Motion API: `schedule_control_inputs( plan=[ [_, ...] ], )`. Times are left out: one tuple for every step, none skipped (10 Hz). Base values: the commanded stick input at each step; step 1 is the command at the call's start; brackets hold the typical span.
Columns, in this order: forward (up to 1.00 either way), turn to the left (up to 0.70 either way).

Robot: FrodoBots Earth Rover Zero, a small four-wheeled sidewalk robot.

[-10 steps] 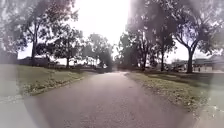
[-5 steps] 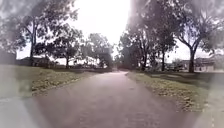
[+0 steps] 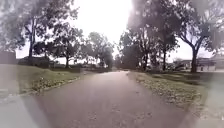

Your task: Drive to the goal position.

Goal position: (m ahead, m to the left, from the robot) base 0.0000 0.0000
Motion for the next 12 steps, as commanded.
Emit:
schedule_control_inputs(
  plan=[
    [0.70, 0.00],
    [0.70, 0.00],
    [0.70, 0.00],
    [0.70, 0.00],
    [0.70, 0.00],
    [0.70, 0.00],
    [0.70, 0.00],
    [0.70, 0.00],
    [0.70, 0.00],
    [0.70, 0.00],
    [0.70, 0.00],
    [0.70, 0.00]
  ],
)
